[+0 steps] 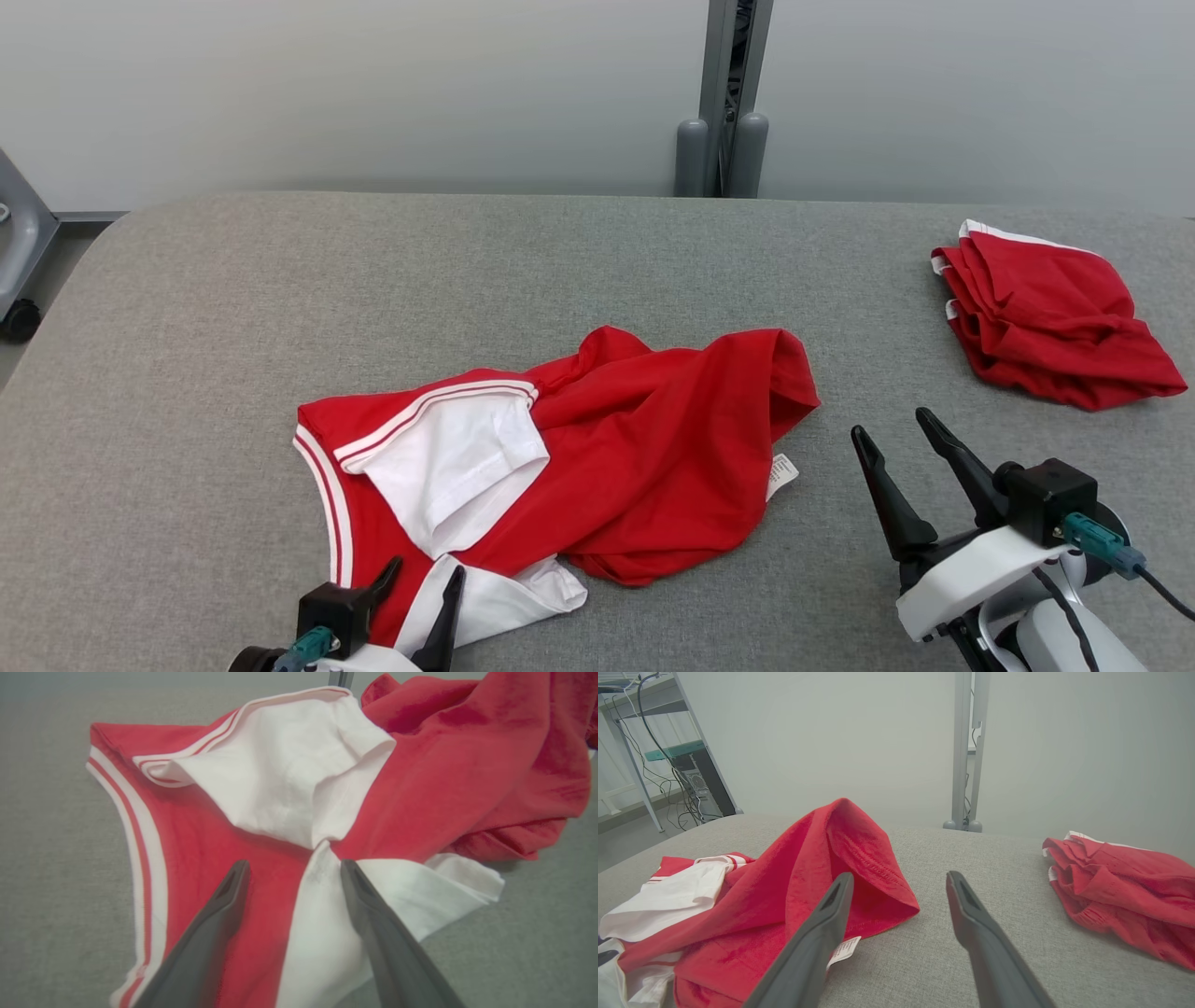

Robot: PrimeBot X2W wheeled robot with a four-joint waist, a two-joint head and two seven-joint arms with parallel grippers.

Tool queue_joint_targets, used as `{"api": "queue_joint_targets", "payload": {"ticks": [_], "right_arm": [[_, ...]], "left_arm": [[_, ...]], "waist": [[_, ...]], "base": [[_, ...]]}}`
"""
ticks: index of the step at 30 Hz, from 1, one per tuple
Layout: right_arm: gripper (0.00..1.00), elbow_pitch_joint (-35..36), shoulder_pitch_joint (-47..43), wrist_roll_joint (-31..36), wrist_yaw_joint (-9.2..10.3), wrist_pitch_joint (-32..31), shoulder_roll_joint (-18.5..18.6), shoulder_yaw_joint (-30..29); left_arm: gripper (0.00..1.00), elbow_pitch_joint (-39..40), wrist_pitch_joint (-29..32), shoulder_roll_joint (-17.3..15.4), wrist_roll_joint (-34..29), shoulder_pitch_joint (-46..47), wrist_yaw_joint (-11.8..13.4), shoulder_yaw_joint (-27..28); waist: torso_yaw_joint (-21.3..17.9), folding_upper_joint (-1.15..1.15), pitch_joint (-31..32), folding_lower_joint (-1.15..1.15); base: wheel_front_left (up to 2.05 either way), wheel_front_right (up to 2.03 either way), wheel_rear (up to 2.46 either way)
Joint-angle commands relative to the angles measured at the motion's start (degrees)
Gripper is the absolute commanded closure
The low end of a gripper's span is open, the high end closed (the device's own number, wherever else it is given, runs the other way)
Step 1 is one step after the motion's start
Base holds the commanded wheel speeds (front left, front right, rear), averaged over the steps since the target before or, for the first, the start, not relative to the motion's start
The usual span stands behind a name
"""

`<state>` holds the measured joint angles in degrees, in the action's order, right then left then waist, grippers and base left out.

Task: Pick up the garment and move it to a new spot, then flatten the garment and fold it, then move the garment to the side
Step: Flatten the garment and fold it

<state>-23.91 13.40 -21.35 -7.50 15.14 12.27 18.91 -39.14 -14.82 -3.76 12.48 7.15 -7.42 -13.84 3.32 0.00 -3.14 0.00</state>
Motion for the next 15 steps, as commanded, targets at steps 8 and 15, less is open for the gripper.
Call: {"api": "queue_joint_targets", "payload": {"ticks": [8, 15], "right_arm": [[0.00, -0.16, 0.21, -0.24, 0.01, 0.04, 0.29, -0.43], [0.00, -0.13, -0.20, 0.18, 0.01, 0.04, -0.01, -0.65]], "left_arm": [[0.53, -1.70, -0.37, -0.90, 3.07, 2.82, -0.06, -3.24], [0.58, -1.62, -0.39, -1.68, 4.13, 2.44, -0.08, -3.08]], "waist": [[-0.28, 0.00, 0.20, 0.00], [-0.01, 0.00, 0.78, 0.00]], "base": [[0.00, 0.00, 0.00], [0.00, 0.00, 0.00]]}}
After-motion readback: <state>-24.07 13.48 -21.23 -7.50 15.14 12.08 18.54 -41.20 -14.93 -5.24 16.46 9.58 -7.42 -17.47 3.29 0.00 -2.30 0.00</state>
